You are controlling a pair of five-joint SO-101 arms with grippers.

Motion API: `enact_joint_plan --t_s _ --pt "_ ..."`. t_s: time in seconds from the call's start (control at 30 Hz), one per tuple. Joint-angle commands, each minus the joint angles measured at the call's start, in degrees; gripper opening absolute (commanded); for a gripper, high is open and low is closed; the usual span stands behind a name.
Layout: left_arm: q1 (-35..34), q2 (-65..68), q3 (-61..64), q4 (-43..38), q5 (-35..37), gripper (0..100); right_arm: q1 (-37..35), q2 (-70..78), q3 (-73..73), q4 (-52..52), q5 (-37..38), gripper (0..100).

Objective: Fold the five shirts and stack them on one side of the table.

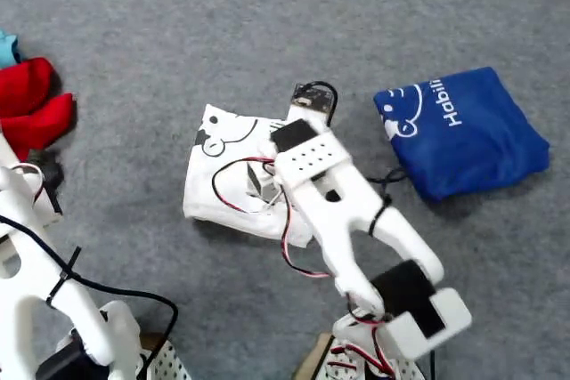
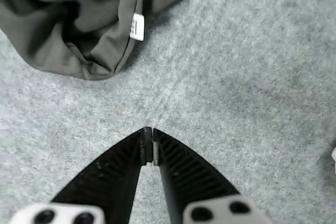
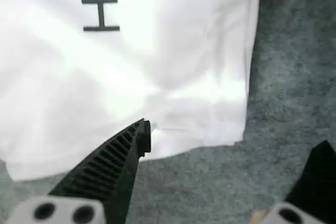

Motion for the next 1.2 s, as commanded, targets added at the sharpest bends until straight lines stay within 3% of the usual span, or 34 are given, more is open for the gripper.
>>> enact_joint_plan --t_s 0.0,0.27,0.6,0.83,1.0,1.17 --pt "-1.49 -1.54 -4.57 -0.44 -0.18 2 -0.75 4.26 -0.22 -4.13 -2.64 42.5" --pt "-2.20 -1.45 -5.63 -0.44 -0.35 2 -0.13 9.19 -0.31 -10.55 -5.71 27.3" --pt "-2.11 -1.45 -5.63 -0.70 -0.35 2 1.63 9.45 -0.22 -10.29 -5.45 26.7" --pt "-2.11 -1.45 -5.45 -0.44 -0.44 2 4.70 9.01 -0.66 -4.04 1.05 26.8" --pt "-1.76 -1.45 -5.27 -0.44 -0.35 2 4.70 9.54 -1.45 -3.69 0.88 26.8" --pt "-1.76 -1.45 -5.10 -0.44 -0.35 2 4.44 14.46 0.92 -11.43 0.70 26.8"
